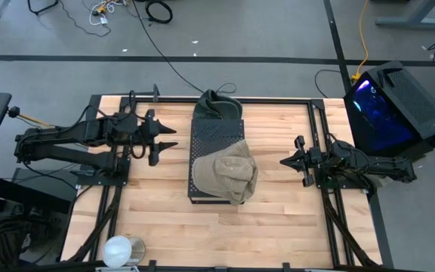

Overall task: Pick & Place hat
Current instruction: Put the bottom gray cap on the shelf

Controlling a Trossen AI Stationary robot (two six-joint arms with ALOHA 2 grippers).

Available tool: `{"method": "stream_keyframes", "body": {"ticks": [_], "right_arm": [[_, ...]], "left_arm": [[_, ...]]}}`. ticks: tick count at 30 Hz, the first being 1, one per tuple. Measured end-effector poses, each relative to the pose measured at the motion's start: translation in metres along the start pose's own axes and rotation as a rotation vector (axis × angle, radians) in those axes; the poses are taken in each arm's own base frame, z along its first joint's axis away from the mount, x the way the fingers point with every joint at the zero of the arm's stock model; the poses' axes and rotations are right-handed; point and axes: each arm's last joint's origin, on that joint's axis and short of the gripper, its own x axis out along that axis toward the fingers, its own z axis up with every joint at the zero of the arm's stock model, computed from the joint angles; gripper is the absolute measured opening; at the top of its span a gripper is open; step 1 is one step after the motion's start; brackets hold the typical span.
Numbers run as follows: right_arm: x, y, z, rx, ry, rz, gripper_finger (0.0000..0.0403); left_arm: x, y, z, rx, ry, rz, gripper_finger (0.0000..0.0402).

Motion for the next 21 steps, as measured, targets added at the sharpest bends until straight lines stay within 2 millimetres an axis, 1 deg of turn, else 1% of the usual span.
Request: {"method": "stream_keyframes", "body": {"ticks": [9, 21], "right_arm": [[0.0000, 0.0000, 0.0000, 0.000, 0.000, 0.000, 0.0007], [0.0000, 0.0000, 0.0000, 0.000, 0.000, 0.000, 0.0007]], "left_arm": [[-0.0001, -0.0020, 0.0001, 0.000, -0.001, -0.068, 0.0202], [-0.0002, -0.0023, 0.0002, -0.007, -0.001, -0.078, 0.0202]]}}
